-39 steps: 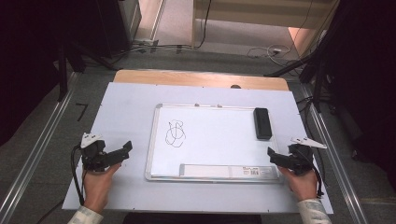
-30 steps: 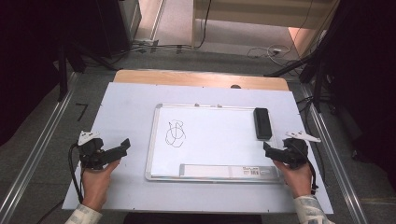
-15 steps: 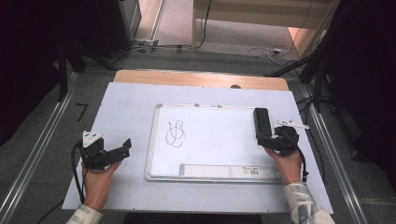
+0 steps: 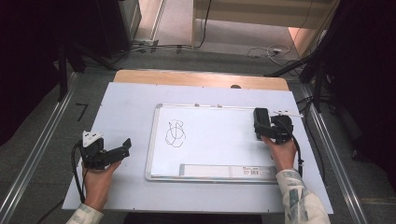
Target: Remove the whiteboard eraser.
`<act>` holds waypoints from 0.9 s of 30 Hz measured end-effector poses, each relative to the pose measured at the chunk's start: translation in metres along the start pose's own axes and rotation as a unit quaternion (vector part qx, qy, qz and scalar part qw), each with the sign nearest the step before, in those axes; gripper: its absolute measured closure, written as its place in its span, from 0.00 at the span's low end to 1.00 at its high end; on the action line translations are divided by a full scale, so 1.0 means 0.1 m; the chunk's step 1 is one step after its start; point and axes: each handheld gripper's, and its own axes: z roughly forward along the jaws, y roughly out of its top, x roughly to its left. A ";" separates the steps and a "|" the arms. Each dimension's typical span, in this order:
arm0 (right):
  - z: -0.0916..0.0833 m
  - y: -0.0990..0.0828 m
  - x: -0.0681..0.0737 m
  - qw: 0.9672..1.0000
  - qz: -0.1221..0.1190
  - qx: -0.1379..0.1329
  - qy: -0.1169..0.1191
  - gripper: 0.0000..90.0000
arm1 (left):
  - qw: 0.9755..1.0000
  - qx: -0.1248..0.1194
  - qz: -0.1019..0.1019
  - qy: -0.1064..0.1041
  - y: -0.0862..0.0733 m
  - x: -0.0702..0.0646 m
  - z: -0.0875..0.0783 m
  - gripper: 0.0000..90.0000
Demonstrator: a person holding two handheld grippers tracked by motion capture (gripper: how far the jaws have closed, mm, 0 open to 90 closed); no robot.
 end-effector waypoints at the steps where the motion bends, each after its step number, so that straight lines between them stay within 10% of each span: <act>1: 0.00 0.00 0.00 1.000 0.000 0.000 0.000 0.13 | 1.000 0.000 0.000 0.000 0.00 0.00 0.00 0.01; 27: 0.42 0.14 0.02 0.999 0.030 0.034 -0.029 0.35 | 1.000 0.002 -0.015 0.000 0.00 0.05 0.01 0.01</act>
